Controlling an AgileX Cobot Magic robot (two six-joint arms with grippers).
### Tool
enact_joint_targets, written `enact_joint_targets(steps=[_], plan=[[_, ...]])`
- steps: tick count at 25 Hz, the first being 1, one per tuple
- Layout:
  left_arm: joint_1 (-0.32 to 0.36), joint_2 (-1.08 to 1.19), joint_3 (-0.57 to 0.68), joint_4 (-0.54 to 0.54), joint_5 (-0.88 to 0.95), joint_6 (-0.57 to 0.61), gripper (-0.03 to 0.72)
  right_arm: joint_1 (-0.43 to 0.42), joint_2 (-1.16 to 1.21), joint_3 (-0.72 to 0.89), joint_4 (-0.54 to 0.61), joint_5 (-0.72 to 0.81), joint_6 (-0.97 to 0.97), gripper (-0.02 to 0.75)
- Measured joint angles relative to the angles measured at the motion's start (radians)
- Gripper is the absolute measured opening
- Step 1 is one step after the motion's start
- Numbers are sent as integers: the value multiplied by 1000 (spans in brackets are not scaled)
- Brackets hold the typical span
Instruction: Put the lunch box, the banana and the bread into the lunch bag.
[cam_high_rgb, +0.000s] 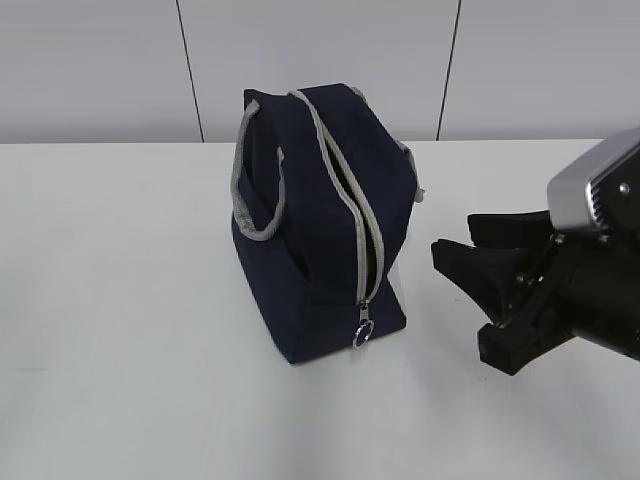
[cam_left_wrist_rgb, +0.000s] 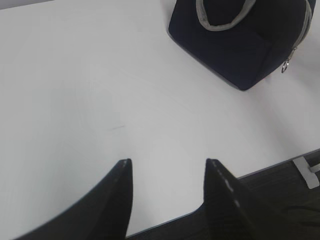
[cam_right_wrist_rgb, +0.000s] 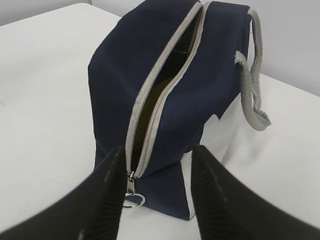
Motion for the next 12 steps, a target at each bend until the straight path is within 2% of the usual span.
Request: enact_joint_targets(steps=[12], plan=[[0,0,0,0,0,0,353,0,0,0,0,-2,0,335]])
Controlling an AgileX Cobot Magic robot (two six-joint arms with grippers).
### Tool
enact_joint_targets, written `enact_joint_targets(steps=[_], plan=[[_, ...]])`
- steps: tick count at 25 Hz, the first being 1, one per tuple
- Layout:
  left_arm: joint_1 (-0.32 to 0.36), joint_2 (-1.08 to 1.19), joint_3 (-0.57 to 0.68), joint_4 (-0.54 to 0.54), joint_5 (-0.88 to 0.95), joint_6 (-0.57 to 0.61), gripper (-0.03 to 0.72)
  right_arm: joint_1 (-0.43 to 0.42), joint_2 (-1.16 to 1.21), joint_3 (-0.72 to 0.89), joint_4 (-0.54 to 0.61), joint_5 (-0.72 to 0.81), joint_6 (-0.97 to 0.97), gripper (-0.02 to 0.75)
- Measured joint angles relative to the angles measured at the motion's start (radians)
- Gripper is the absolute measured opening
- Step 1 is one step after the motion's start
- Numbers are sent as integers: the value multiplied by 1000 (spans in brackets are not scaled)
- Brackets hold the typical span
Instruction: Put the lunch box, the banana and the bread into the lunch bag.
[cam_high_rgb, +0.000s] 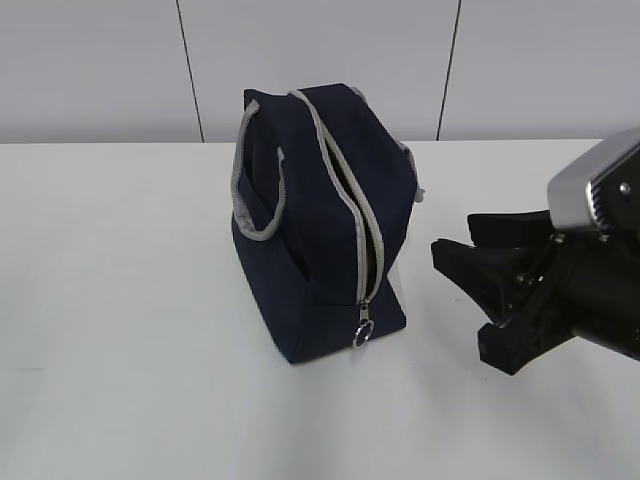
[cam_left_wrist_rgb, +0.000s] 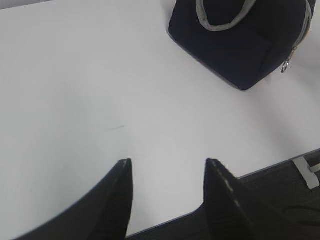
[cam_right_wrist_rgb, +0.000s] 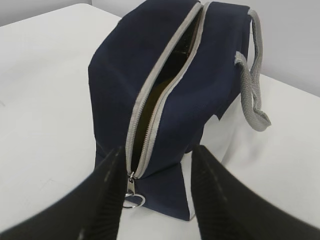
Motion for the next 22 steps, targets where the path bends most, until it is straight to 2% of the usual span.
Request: enact_joint_targets(steps=[22], plan=[[0,0,23,0,-27,0,353,0,0,0,0,0,0,335]])
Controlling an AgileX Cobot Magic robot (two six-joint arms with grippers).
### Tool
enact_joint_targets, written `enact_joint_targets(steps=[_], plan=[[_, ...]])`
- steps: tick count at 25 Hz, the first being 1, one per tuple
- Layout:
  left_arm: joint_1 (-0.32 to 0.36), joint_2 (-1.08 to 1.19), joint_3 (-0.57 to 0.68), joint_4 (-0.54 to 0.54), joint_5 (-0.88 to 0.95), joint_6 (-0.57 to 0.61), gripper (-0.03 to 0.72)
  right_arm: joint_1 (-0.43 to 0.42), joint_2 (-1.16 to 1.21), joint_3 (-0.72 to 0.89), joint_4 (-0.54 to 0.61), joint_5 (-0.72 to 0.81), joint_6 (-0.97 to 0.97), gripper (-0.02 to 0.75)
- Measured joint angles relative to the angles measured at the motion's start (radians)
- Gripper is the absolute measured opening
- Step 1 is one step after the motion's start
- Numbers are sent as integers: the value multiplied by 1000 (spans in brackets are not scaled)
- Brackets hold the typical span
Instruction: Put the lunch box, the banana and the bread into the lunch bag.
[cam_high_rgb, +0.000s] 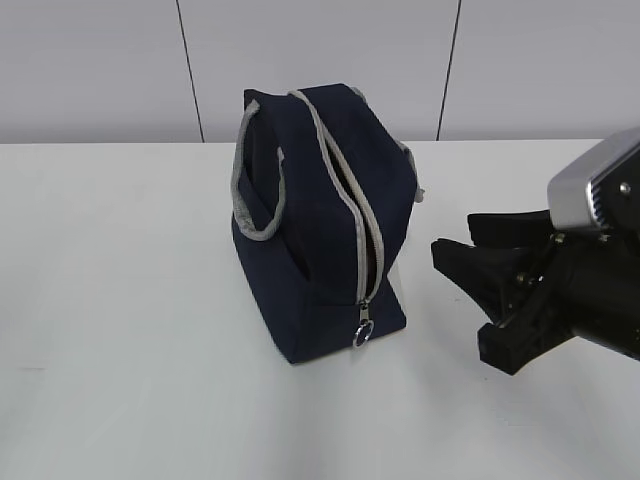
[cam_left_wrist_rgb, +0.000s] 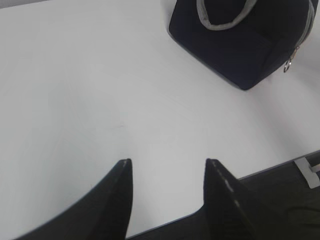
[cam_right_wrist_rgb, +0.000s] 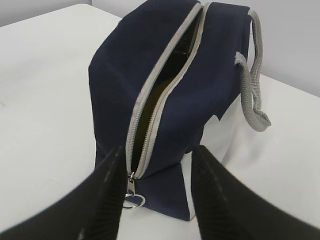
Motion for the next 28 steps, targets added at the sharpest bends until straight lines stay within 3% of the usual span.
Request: enact_joint_targets(steps=[22,28], plan=[[0,-174,218,0,-88,9,353,0,0,0,0,0,0,335],[0,-203,223,-6,-86,9,353,0,0,0,-2,-1,0,335]])
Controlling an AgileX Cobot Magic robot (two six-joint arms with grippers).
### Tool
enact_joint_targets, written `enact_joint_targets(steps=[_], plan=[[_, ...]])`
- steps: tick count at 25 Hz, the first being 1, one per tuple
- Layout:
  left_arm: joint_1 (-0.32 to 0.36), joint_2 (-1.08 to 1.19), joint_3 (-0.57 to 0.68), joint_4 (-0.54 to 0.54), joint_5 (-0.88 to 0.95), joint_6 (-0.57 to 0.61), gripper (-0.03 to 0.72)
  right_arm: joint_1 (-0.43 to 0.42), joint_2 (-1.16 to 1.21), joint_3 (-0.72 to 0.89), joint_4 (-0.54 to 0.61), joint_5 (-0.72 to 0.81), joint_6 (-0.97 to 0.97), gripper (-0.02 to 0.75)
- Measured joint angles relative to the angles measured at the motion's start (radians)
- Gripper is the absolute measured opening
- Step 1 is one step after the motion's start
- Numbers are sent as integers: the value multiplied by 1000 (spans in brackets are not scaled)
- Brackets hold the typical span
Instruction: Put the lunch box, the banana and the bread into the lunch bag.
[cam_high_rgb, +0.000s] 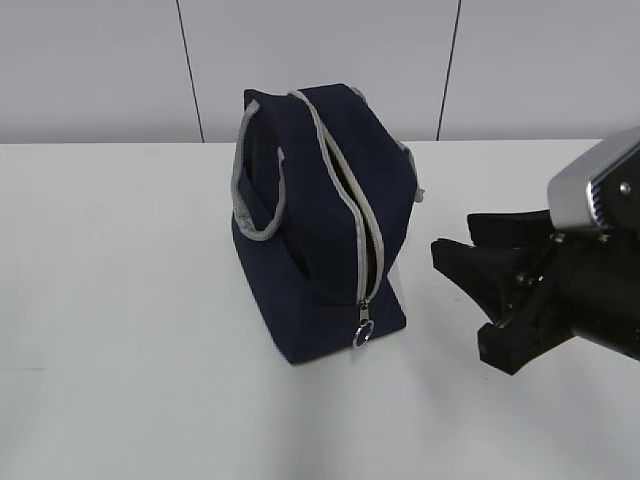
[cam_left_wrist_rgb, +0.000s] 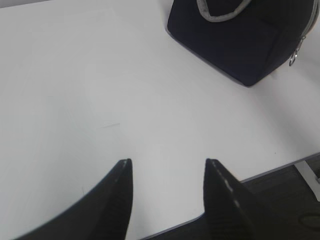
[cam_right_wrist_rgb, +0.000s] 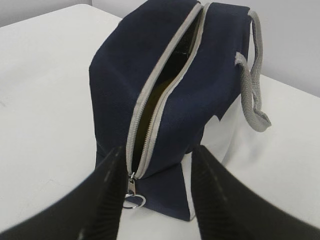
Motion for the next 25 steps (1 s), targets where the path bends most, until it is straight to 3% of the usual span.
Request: enact_joint_targets(steps=[25], plan=[[0,-6,0,23,3,0,353,0,0,0,0,0,0,335]])
